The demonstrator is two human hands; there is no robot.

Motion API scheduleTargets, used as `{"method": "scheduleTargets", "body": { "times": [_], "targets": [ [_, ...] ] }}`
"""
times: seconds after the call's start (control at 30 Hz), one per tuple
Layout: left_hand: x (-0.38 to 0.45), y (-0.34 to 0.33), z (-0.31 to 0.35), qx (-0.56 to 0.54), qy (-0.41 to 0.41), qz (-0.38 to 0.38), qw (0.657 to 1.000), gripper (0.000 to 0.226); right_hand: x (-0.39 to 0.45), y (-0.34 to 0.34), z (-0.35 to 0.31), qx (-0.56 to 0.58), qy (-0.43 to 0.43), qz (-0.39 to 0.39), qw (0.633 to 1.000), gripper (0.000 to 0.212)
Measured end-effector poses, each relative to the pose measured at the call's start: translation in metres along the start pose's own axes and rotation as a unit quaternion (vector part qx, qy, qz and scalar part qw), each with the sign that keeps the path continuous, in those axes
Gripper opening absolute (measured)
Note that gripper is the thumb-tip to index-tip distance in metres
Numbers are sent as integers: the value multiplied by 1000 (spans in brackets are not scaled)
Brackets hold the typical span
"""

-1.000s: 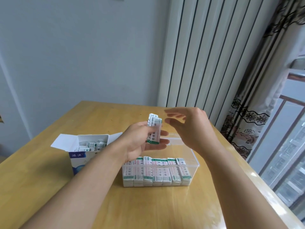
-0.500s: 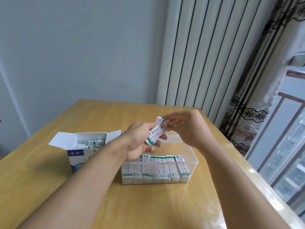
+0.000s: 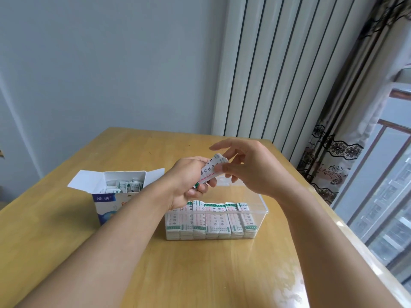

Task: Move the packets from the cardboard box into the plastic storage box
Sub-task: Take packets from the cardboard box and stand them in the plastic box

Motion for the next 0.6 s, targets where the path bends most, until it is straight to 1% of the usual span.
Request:
{"method": "scheduleTargets", "body": {
  "times": [0.03,0.1,0.13,0.2,0.27,0.33,0.43,0.53,0.6],
  "targets": [
    [0,0,0,5,0,1,1000,29,0,-2,-1,-9,3,-10,1000,33],
    [1,1,-1,7,1,2,1000,28,-1,-3,-2,-30,0,-18,999,20],
    [1,1,-1,6,1,4,1000,28,-1,-2,0,-33,-8,-13,999,14],
    [2,2,-1,8,0,12,1000,29,-2,0,1,-24,-22,-6,999,7],
    [0,2,1,18,-4,17,1000,25,-3,-1,0,2,-24,-4,1000,8],
    [-1,3,2,29,-9,20,999,24,-4,1,1,37,-24,5,999,15],
    [0,4,3,10,-14,24,1000,32,-3,3,7,86,-37,27,995,23],
    [-1,1,6,-6,-18,23,1000,34,-2,8,16,163,-66,76,981,20],
    [-1,2,8,-9,-23,26,999,32,-2,10,18,188,-68,94,975,18]
  ]
}}
Point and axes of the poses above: each hand's wrist, its own x-axis towards the middle knuckle, its own y-axis out of the back of the hand, z = x × y, the point moved 10 cm from there along x, towards the middle knuckle, and after that the axes turned 13 degrees about x, right-handed, at the moved point
